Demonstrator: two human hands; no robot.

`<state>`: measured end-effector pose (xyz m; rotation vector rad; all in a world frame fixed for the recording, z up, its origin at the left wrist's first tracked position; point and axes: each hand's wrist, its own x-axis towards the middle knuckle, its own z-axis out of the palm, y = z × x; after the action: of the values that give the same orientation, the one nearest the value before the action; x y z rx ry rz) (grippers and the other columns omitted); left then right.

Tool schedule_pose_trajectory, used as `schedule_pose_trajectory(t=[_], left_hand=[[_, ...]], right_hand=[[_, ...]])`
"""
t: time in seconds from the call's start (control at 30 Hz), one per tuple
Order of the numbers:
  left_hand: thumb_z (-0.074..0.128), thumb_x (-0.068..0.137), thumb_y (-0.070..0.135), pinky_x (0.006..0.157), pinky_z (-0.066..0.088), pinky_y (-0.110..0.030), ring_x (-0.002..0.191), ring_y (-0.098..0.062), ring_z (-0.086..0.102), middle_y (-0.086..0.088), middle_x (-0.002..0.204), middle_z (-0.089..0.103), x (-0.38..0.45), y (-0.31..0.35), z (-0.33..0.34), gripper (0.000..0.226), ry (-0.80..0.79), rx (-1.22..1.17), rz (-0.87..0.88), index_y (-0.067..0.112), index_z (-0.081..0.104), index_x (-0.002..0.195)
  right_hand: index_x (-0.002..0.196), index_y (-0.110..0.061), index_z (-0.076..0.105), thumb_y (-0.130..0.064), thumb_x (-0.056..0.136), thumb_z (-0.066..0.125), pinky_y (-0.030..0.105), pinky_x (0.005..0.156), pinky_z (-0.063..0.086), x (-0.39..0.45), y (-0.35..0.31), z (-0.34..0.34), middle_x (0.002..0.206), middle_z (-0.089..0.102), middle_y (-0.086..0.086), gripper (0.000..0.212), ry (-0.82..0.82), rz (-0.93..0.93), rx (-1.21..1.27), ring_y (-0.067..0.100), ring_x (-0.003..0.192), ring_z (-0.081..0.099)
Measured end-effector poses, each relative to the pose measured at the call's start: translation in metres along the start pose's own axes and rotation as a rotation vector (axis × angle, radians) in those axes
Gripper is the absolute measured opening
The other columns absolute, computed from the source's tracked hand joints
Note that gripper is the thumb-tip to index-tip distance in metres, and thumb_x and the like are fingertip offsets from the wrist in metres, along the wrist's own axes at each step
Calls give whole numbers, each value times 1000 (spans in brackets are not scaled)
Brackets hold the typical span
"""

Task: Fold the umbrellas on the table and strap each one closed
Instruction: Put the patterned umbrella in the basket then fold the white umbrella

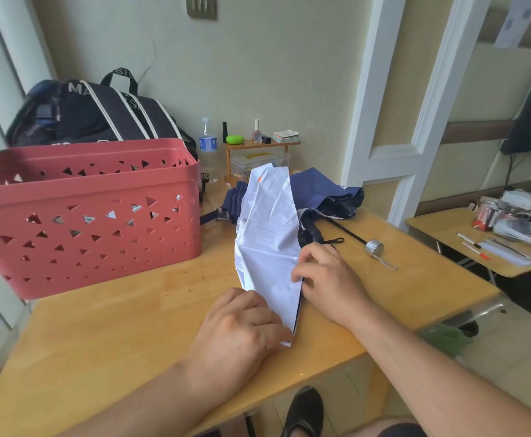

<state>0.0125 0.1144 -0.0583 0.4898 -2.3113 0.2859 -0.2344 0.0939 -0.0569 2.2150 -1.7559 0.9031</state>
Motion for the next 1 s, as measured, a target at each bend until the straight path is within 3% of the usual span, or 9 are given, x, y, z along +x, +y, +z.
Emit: schedule_pose_trajectory(t=[0.1,0.23,0.33,0.47,0.53,0.63,0.7,0.8,1.0], left_hand=[[81,84,47,78,51,-37,88,-12,61,22,87,70,-2,-2,-2,17,11,-69,-59,39,78,99],[81,57,78,71,45,-28,90,-13,53,18,98,55,-5,-4,-13,70,-126,-121,-459,43,55,111],[87,57,72,76,49,-27,86,-3,54,22,87,55,-6,-6,-14,72,-227,-268,-551,48,44,111],[94,65,49,77,53,-25,86,-7,61,25,97,54,-3,-1,-16,76,-228,-394,-554,53,43,121],[92,60,60,75,53,-28,89,-6,59,24,101,48,-2,0,-18,81,-229,-334,-609,52,40,122],[66,63,90,76,45,-30,92,-3,56,20,95,53,2,1,-25,80,-286,-353,-732,48,37,125],[53,83,84,77,45,-27,91,-4,60,15,97,60,9,-1,-26,60,-166,-607,-897,44,42,125],[66,94,58,87,57,-40,95,-14,70,7,107,68,27,-20,-13,43,-73,-743,-1169,35,49,126],[86,80,51,80,58,-36,92,-16,70,2,101,72,54,-37,1,66,-151,-691,-1272,27,43,124]], right_hand=[[80,-29,70,-3,78,74,41,68,54,-1,4,3,95,53,-17,27,15,36,28,12,95,45],[81,-29,68,-4,78,74,39,69,54,0,6,4,94,54,-17,26,18,53,52,5,93,42],[81,-29,65,-2,77,73,37,64,53,-1,4,4,93,55,-16,28,14,51,52,12,90,51],[81,-27,67,0,75,73,36,59,52,-2,3,3,91,58,-14,28,32,46,31,15,85,54],[81,-27,66,-1,74,71,37,56,50,-1,4,3,88,54,-15,28,32,52,24,16,80,54],[82,-27,62,-2,75,69,38,52,48,-1,5,3,85,47,-18,27,29,69,7,18,74,53],[82,-27,62,-2,74,67,37,51,47,-1,3,3,84,46,-19,27,24,72,-3,20,73,54],[82,-27,62,-2,75,66,37,52,47,-1,0,1,83,45,-18,26,1,76,-7,19,74,53],[83,-26,63,-2,76,63,40,55,49,0,-3,-3,82,45,-17,25,-15,77,11,18,75,52]])
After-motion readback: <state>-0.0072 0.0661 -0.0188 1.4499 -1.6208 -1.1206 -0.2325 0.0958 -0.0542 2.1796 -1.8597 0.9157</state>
